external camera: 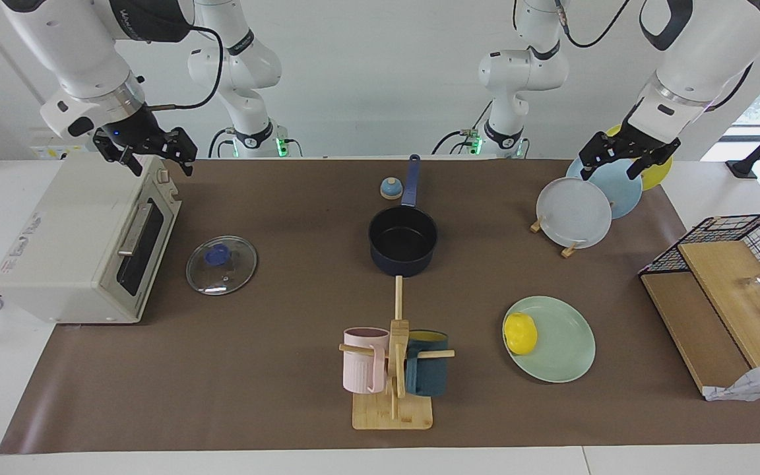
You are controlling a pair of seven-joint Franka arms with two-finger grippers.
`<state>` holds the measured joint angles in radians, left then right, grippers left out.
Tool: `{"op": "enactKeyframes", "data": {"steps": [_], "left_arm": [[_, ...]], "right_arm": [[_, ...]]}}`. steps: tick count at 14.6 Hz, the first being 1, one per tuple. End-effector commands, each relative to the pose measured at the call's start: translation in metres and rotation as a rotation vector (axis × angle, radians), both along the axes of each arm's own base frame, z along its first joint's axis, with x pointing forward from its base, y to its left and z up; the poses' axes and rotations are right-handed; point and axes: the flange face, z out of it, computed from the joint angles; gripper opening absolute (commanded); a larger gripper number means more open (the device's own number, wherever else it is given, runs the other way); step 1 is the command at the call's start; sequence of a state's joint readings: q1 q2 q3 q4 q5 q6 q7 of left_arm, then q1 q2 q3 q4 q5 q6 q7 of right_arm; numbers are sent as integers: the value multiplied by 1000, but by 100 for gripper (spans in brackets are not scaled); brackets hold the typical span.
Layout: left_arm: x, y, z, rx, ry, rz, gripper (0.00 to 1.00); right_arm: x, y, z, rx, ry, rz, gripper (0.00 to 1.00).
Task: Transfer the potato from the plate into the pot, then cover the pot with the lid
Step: 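Move both grippers out from rest toward the plate and the lid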
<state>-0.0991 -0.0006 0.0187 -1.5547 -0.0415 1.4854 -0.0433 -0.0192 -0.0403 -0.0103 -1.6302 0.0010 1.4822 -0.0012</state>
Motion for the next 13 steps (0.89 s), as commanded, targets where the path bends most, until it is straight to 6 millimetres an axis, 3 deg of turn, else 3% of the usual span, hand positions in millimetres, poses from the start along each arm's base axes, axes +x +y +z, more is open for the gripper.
{"op": "enactKeyframes", "data": {"steps": [1,8,13], "left_arm": [[-4,2,3,18,-18,-7,100],[-4,1,2,18,-17,-11,100],[1,-5,-1,12,-49,-14,100]], "right_arm": [[-6,2,0,4,-11,-4,100],[-8,20,-5,4,-26,29,100],[1,30,-58,4,-97,48,100]]}}
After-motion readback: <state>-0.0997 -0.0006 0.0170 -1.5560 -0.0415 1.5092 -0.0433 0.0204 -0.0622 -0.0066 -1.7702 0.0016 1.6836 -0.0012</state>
